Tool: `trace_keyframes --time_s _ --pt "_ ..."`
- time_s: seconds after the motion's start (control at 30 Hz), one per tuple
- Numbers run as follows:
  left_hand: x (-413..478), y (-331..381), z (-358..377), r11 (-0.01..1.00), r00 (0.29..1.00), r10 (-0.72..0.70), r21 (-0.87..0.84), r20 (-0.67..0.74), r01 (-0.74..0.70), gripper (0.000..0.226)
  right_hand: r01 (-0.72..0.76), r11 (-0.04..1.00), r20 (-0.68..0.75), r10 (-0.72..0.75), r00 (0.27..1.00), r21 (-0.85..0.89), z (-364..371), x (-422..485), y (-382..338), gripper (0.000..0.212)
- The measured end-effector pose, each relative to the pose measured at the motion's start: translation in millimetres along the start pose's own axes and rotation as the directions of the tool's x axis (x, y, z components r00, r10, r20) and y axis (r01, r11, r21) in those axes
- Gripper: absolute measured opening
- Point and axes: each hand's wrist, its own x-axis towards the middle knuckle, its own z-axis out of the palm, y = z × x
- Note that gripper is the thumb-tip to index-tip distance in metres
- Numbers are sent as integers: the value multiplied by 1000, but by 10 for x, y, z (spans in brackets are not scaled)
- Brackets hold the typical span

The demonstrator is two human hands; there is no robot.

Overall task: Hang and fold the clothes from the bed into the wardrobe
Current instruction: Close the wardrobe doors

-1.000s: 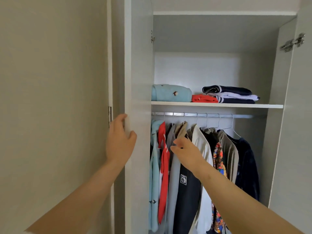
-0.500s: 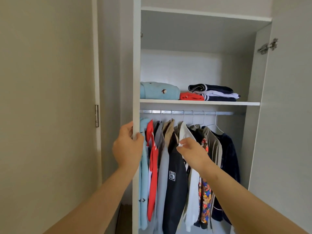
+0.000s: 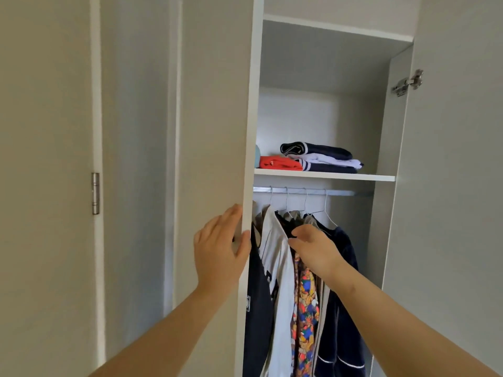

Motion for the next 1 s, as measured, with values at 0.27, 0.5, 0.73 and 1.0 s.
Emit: trace_keyframes --time_s 0.27,0.5,0.73,1.0 --pt "15 138 1096 992 934 -27 124 355 -19 71 10 1000 31 -10 999 -6 -507 530 555 34" --pt "133 231 2042 925 909 -120 378 398 -43 72 -22 1000 43 22 999 4 -793 907 1030 30" --pt "329 -1 2736 864 834 -182 490 520 -117 82 -83 996 13 84 996 -26 -903 1332 1427 30" --pt "427 -190 3129 864 817 -171 482 551 -144 80 -154 987 -35 152 988 -39 -903 1791 1569 32"
